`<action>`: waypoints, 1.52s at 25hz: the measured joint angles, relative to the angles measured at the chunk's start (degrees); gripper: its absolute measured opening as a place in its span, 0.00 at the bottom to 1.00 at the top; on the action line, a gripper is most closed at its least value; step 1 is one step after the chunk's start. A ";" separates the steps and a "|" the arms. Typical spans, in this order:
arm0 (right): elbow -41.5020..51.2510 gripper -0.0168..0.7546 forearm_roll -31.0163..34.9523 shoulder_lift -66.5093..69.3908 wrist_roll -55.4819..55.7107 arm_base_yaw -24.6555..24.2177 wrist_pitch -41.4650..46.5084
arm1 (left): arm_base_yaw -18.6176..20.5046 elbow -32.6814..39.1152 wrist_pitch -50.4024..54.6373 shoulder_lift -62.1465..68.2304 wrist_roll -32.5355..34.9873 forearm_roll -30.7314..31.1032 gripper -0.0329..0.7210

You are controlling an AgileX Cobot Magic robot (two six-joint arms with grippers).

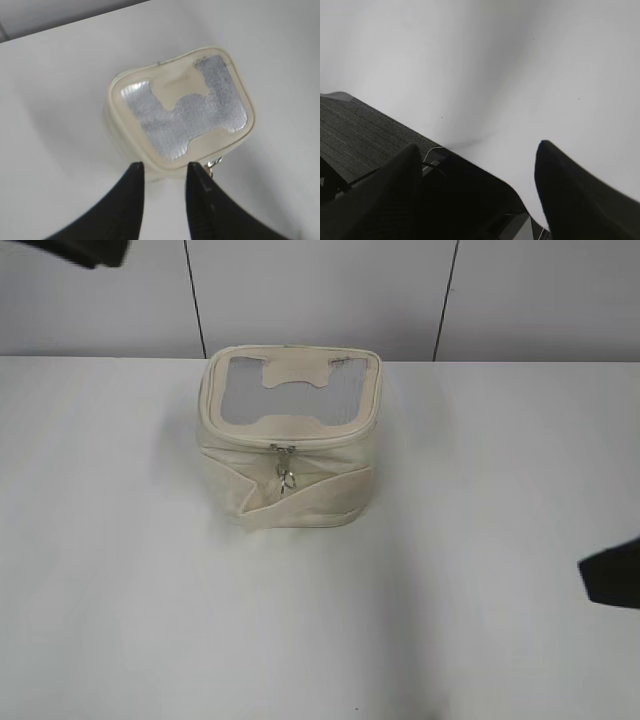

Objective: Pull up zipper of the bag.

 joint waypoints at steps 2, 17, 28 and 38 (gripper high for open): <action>0.00 0.74 -3.05 -5.87 3.24 0.01 3.90 | 0.00 10.53 -3.90 -10.98 -3.82 4.53 0.35; 0.28 0.78 -23.42 -37.26 17.82 -0.09 15.21 | 0.00 49.03 6.20 -80.37 -19.93 25.09 0.42; 7.09 0.78 -26.87 -52.31 17.72 -0.09 13.29 | 0.00 50.60 4.51 -81.98 -19.94 21.95 0.44; 8.67 0.77 -26.21 -52.31 17.62 -0.09 9.60 | 0.00 50.60 4.46 -81.98 -19.94 21.95 0.44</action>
